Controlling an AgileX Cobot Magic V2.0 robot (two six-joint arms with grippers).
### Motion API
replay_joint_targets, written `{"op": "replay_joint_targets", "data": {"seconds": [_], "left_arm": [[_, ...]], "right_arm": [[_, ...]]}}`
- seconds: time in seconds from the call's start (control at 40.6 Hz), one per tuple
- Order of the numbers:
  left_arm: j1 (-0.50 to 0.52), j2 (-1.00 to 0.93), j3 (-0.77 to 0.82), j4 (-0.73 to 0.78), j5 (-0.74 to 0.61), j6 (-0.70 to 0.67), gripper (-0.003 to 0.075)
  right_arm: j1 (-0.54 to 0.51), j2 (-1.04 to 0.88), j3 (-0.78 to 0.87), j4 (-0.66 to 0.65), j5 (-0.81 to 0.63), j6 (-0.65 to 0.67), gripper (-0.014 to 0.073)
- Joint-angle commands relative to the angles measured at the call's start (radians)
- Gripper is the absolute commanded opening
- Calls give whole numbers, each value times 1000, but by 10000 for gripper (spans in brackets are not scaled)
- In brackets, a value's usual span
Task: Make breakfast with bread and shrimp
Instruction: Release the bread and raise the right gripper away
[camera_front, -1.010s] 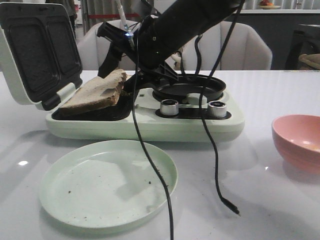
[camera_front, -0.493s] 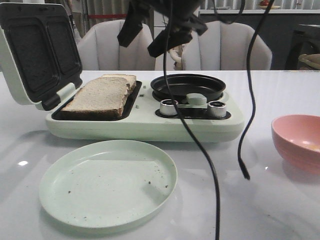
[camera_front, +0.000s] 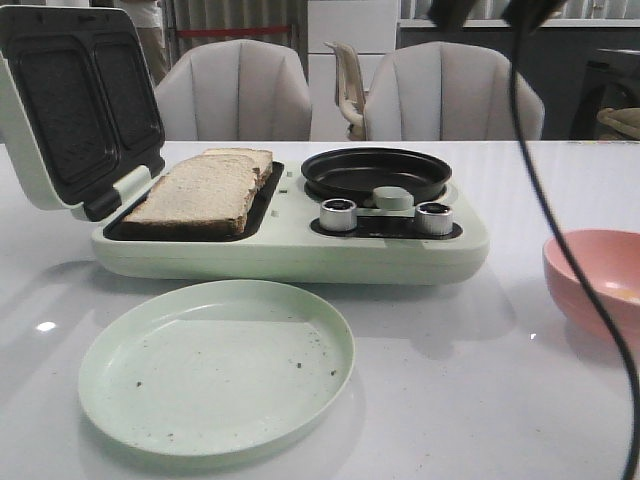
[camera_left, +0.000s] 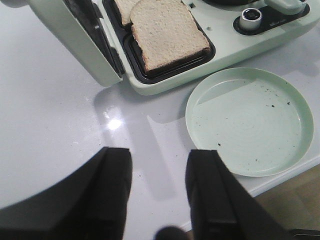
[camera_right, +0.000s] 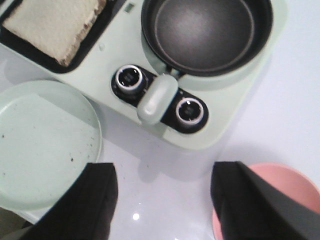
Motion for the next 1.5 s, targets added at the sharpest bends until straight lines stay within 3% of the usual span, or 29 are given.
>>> {"op": "replay_joint_targets", "data": {"seconds": [0.0, 0.345, 0.616, 0.912, 1.479], "left_arm": [[-1, 1, -29, 4, -79, -9, 328], [-1, 1, -29, 4, -79, -9, 328], [-1, 1, -29, 4, -86, -9, 328], [-1, 5, -52, 47, -110, -9, 328], [1, 461, -406, 132, 189, -9, 309]], "right_arm": [[-3, -138, 65, -37, -40, 9, 515], [-3, -501, 407, -36, -97, 9, 515], [-3, -711, 561, -36, -128, 9, 515], [-3, -745, 574, -36, -111, 9, 515], [-3, -745, 574, -36, -111, 9, 515]]}}
